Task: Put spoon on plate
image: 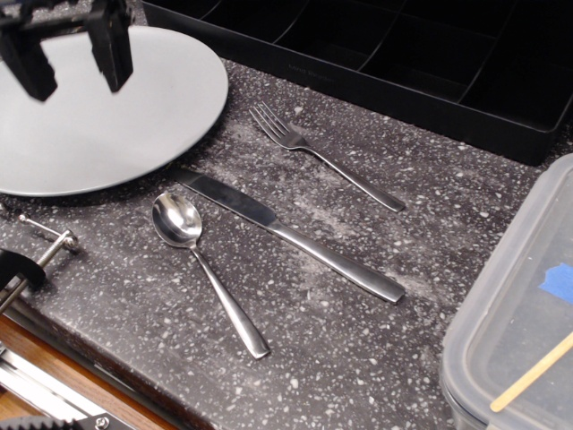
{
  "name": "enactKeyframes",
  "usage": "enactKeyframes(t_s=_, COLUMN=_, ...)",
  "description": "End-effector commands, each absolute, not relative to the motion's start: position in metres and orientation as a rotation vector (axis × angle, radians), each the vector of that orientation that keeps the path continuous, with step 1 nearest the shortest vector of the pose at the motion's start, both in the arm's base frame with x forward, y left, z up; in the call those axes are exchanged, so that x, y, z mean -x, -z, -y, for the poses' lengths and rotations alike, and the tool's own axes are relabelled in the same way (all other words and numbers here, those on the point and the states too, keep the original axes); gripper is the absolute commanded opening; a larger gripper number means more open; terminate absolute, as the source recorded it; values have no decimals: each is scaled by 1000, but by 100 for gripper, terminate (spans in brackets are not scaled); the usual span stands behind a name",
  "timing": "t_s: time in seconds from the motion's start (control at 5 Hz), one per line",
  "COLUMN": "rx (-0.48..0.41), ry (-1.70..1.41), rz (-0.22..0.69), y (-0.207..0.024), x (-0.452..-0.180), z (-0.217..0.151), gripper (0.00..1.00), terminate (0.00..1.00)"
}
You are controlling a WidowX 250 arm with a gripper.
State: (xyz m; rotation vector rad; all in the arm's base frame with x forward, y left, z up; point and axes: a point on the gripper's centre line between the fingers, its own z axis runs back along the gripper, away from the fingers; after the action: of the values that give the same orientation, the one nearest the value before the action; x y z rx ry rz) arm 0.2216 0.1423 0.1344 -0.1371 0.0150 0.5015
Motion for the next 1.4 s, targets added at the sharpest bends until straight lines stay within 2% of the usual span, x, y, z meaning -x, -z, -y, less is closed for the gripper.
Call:
enactKeyframes(t_s=0.0, rx=139, ry=-630, rz=124, y=-126, x=-212, z=-111, gripper=100, terminate=0)
enactKeyframes(t_s=0.2, rx=107, ry=-677, rz=109, y=-108, x=-225, z=-87, gripper=100, terminate=0)
enactKeyframes(t_s=0.4, rx=123, ry=-783, rz=71, y=-88, x=-240, z=-69, gripper=100, terminate=0)
enactKeyframes(t_s=0.6, rx=110, ry=-806, rz=49, y=-74, x=-243, z=-61, gripper=100, terminate=0)
enactKeyframes(t_s=0.8, rx=98, ry=-815, rz=30, y=-66, x=-239, z=-60, gripper=100, terminate=0)
enactKeyframes(t_s=1.2, rx=80, ry=-755, rz=58, y=-44, x=-210, z=-59, gripper=100, terminate=0)
